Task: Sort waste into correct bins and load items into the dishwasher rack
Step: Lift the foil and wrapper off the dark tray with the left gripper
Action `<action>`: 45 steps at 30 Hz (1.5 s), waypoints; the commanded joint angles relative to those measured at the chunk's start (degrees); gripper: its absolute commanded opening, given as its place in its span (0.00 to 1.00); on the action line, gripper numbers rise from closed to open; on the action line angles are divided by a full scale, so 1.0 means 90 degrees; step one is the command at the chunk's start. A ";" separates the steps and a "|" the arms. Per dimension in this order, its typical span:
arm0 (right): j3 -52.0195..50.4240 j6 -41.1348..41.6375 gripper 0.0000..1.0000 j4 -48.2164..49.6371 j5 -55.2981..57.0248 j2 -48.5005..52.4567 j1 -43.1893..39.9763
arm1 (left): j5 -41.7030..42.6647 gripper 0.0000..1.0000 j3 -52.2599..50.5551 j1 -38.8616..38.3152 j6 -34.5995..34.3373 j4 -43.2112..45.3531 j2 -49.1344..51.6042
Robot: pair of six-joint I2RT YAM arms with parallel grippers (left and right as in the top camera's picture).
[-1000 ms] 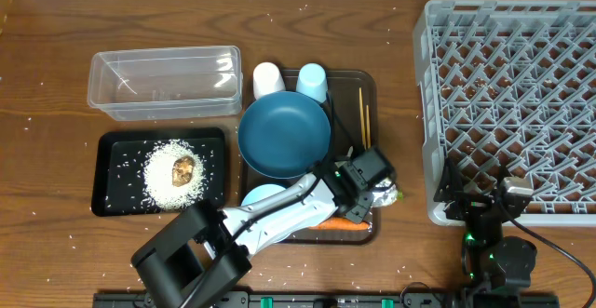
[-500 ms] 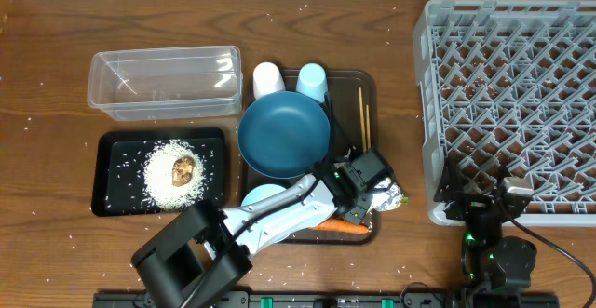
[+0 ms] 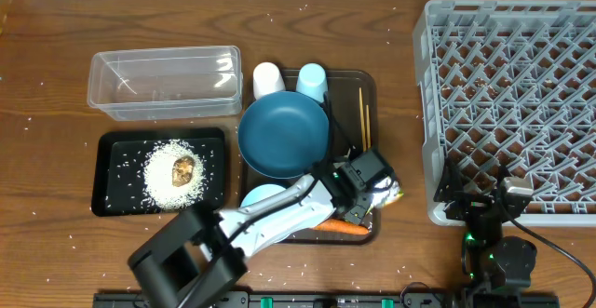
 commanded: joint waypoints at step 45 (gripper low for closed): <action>-0.0010 -0.0036 0.99 -0.0029 0.0022 -0.0022 -0.0104 | 0.0891 0.51 0.0092 -0.0522 0.0175 0.0204 -0.0622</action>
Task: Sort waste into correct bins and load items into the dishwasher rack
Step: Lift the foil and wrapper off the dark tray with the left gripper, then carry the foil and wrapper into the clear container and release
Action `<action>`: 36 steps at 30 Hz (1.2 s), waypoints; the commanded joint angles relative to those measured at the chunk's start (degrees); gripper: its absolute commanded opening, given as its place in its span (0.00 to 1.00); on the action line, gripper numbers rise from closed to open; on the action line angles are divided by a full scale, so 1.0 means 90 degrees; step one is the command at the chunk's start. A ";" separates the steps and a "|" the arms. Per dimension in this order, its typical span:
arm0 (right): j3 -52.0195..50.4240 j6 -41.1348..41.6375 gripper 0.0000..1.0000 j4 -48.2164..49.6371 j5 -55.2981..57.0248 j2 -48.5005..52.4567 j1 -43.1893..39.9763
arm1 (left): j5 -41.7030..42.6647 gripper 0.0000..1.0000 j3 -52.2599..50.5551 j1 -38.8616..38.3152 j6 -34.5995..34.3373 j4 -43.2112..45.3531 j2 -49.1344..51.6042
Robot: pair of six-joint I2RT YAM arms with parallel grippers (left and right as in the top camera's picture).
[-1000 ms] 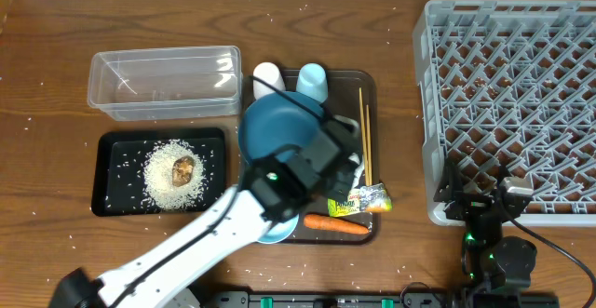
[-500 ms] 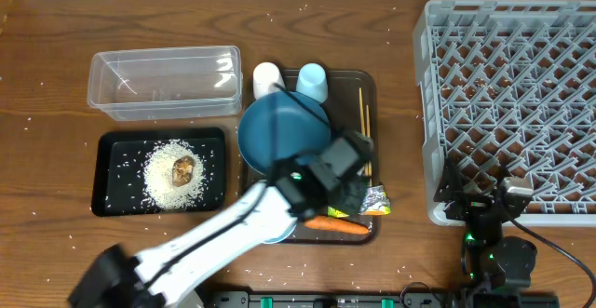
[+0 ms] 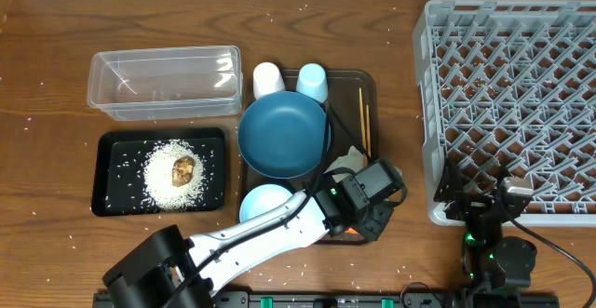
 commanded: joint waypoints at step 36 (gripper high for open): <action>-0.0010 -0.0039 0.99 -0.0027 0.0022 -0.0022 -0.0107 | -0.0362 0.06 0.0095 -0.0024 0.0189 0.1078 -0.0163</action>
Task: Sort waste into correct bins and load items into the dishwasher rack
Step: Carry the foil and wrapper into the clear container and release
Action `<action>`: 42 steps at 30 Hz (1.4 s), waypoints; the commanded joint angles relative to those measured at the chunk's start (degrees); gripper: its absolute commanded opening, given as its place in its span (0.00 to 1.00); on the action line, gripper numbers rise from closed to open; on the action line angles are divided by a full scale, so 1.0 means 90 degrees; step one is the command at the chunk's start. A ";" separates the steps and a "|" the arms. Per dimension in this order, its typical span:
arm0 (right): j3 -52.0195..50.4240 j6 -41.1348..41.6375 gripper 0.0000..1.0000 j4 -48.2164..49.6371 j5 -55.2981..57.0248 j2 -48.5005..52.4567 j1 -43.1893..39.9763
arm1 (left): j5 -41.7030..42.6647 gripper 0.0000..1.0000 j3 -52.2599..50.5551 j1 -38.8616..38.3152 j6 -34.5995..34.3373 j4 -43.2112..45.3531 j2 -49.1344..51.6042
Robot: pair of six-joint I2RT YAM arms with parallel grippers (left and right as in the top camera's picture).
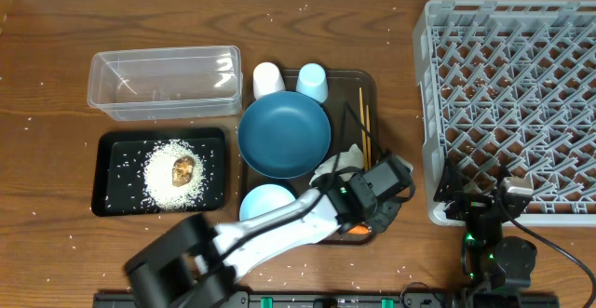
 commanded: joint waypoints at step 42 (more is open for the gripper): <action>-0.0010 -0.0036 0.99 -0.0027 0.0022 -0.0022 -0.0107 | -0.2089 0.07 0.0095 0.6159 -0.0823 0.2730 -0.1093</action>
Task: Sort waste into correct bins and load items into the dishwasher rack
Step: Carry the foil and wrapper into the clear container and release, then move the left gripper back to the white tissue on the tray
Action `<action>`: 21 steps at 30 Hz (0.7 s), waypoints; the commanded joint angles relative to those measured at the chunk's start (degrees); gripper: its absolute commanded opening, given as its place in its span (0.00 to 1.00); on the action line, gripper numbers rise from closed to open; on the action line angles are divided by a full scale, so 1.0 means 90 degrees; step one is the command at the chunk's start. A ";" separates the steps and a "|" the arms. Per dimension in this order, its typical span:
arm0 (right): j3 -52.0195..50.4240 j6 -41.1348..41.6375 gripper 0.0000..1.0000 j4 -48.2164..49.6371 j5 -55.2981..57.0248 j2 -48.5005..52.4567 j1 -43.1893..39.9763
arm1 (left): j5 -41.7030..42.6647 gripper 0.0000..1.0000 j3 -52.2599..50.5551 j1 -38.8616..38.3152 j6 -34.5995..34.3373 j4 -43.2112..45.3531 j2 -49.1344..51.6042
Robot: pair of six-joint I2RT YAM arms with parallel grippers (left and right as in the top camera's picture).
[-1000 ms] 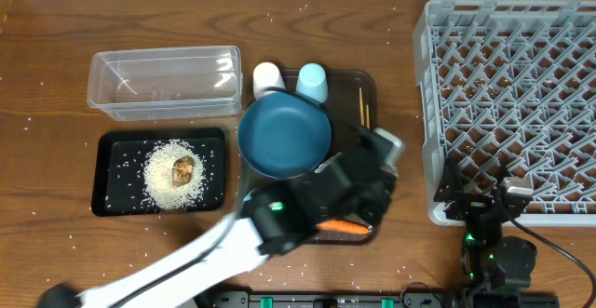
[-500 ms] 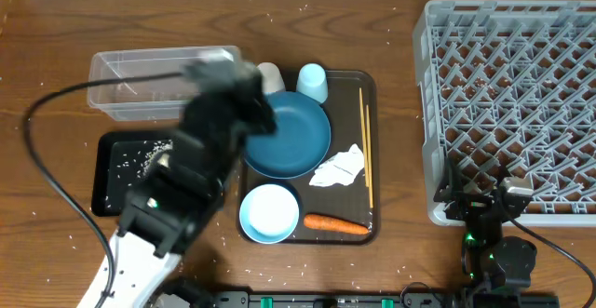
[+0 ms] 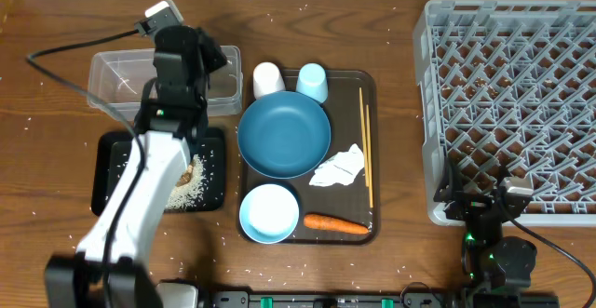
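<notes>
My left arm reaches across the black tray, and its gripper (image 3: 200, 55) hangs over the right end of the clear plastic bin (image 3: 121, 85). The wrist hides its fingers, so I cannot see whether they hold anything. On the brown tray (image 3: 345, 80) lie a big blue bowl (image 3: 283, 133), a small light-blue bowl (image 3: 269, 212), a white cup (image 3: 268, 78), a blue cup (image 3: 313, 81), chopsticks (image 3: 366, 140), a crumpled white napkin (image 3: 337, 167) and a carrot (image 3: 335, 223). My right gripper (image 3: 458, 199) rests shut by the front edge of the grey dishwasher rack (image 3: 512, 94).
A black tray (image 3: 110, 201) holding rice and a brown food scrap (image 3: 184, 170) sits under my left arm, in front of the clear bin. Loose rice grains are scattered over the wooden table.
My left gripper has gone from the brown tray's front right corner to above the clear bin. The small wrapper that lay in that corner no longer shows on the tray. The napkin and carrot are uncovered.
My left gripper first stood low over the wrapper at the brown tray's front right corner, beside the carrot. It stayed there through two more moments, shifting slightly right. Now it is over the clear bin and the wrapper is gone from the tray. The right arm never moved.
</notes>
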 commanded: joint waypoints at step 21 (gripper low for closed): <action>-0.0010 -0.0036 0.99 -0.0024 0.0022 -0.0022 -0.0104 | 0.4143 0.58 0.0083 -0.0114 0.0051 -0.1591 -0.0928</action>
